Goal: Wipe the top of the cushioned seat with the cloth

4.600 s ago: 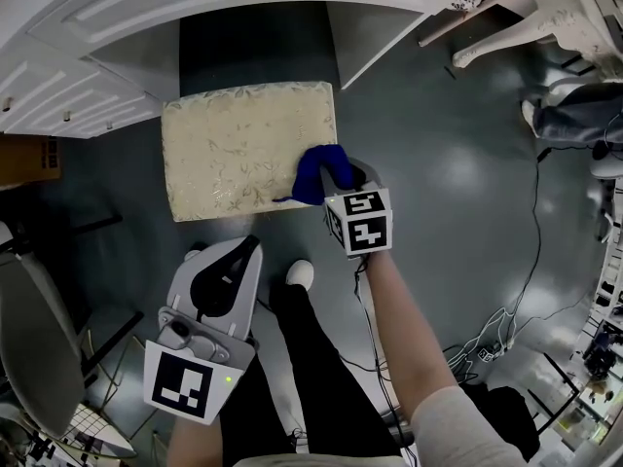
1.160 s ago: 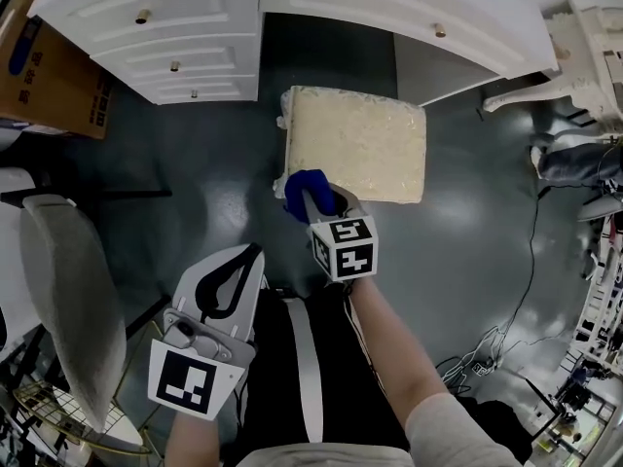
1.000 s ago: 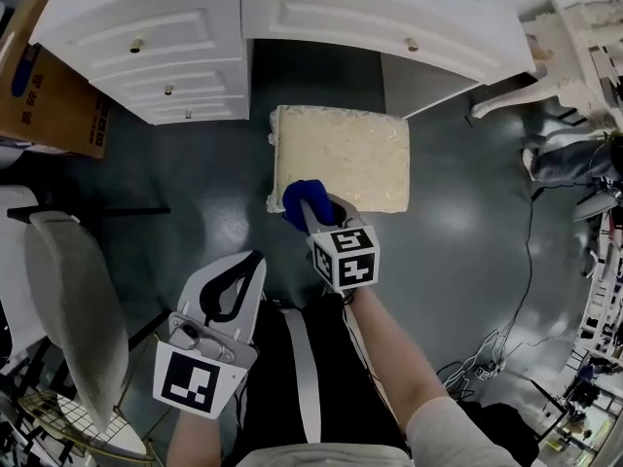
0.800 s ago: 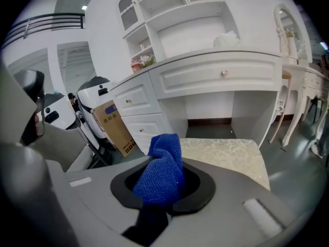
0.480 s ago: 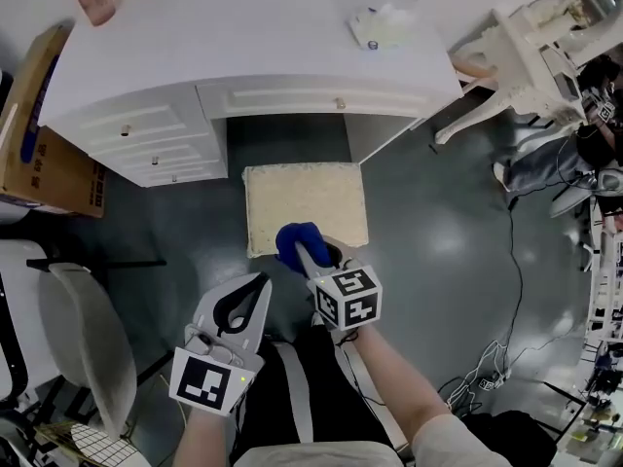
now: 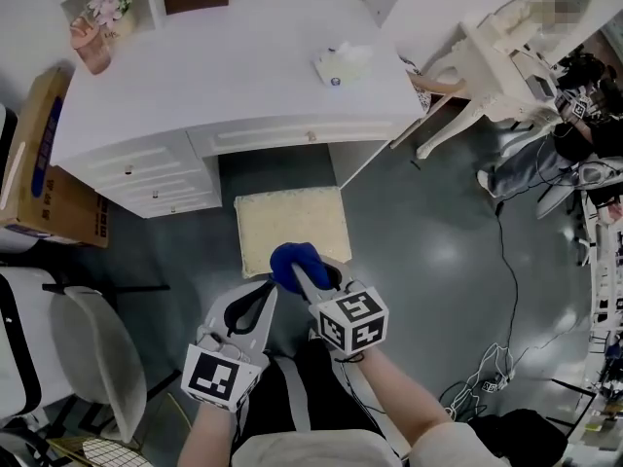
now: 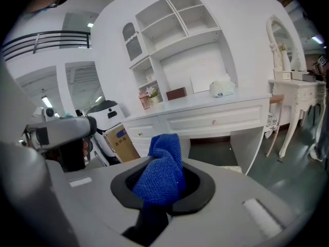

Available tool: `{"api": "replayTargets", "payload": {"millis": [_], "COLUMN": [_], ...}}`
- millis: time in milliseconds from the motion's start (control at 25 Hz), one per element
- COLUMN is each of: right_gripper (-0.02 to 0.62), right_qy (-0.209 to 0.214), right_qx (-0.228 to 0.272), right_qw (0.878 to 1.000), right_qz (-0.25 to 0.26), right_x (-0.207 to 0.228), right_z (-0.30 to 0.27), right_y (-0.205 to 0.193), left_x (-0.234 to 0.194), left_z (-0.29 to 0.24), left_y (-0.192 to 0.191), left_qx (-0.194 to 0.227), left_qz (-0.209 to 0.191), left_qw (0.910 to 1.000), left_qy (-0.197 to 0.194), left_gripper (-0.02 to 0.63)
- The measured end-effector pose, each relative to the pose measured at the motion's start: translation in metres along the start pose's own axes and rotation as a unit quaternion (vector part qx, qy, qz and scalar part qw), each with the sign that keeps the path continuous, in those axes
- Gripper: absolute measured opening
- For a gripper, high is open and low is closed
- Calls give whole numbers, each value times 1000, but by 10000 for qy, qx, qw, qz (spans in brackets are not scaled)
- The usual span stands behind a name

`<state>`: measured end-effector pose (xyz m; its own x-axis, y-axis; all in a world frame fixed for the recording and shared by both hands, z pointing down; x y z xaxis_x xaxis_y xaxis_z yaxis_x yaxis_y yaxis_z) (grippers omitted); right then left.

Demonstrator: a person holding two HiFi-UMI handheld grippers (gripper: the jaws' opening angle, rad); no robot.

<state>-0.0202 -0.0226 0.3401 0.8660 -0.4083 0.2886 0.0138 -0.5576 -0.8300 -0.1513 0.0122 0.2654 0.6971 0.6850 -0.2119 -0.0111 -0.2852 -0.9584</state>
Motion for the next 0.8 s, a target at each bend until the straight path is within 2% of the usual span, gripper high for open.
{"api": "replayTargets", "payload": {"millis": [520, 800], "right_gripper": [71, 71], "right_qy": [127, 87], "right_qx": [663, 1090], "right_qw": [9977, 9935], "right_qz": [68, 323], "right_x": [-26, -33], "right_z": [65, 102], "right_y": [82, 123], "left_x": [14, 27], "left_z": [1, 4], "left_y": [65, 100], "left_qx": [270, 472], "left_qz": [-336, -623], "left_qw": [9990, 9968], "left_qy": [-119, -145], "left_gripper": [-2, -2]}}
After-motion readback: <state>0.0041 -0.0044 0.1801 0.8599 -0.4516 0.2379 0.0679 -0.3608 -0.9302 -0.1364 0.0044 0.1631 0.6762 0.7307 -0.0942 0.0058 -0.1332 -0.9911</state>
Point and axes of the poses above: the fingertips, and each gripper's own axes: z backward along the fingers, x to its right, y out of its top, the point moved 6 cm from there along z, backward along the fingers, and after that the axes turned 4 degrees about x, right-handed, at the moved point
